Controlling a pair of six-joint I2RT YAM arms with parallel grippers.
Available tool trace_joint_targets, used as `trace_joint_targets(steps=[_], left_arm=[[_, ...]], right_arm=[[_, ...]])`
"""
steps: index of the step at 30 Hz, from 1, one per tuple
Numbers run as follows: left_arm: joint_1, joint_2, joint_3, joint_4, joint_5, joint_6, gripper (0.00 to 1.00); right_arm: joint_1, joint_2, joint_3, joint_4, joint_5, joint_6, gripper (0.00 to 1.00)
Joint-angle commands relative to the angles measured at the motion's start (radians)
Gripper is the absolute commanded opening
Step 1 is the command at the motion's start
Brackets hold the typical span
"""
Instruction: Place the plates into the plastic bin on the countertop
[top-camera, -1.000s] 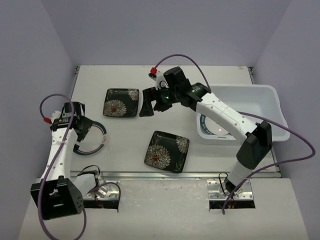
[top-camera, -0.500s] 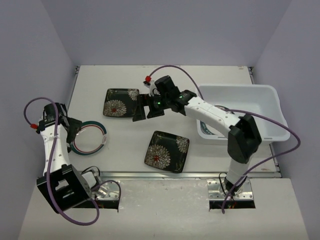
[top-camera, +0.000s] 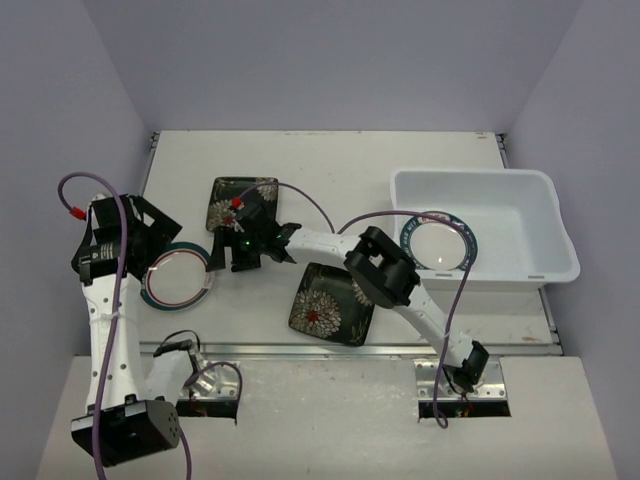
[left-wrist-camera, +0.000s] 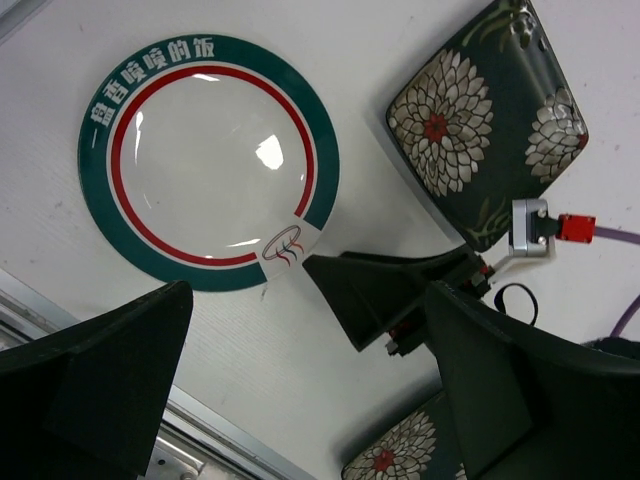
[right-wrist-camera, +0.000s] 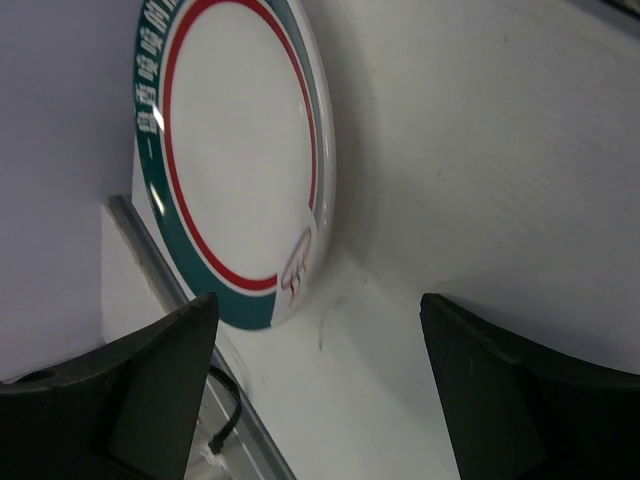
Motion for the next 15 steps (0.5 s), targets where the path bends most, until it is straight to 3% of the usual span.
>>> trace_joint_targets(steps=[1,4,10,15], left_arm=[[-0.037,-0.001,0.036,0.043,0.036,0.041,1.00],[-0.064,0.010,0.062,0.047,0.039,0.048,1.00],[-0.135,0.044,0.123,0.049,0.059,0.062,1.00],[-0.179,0.062,0.154,0.064,0.085,0.070,1.00]], right_arm=[[0.017,0.113,0.111,0.040,0.086,0.097,0.78],[0.022,0.157,0.123,0.038,0.123,0.175,0.70],[0.021,0.221,0.177,-0.042,0.162,0.278,0.36],[0.018,0.279,0.259,-0.015,0.059,0.313,0.25]])
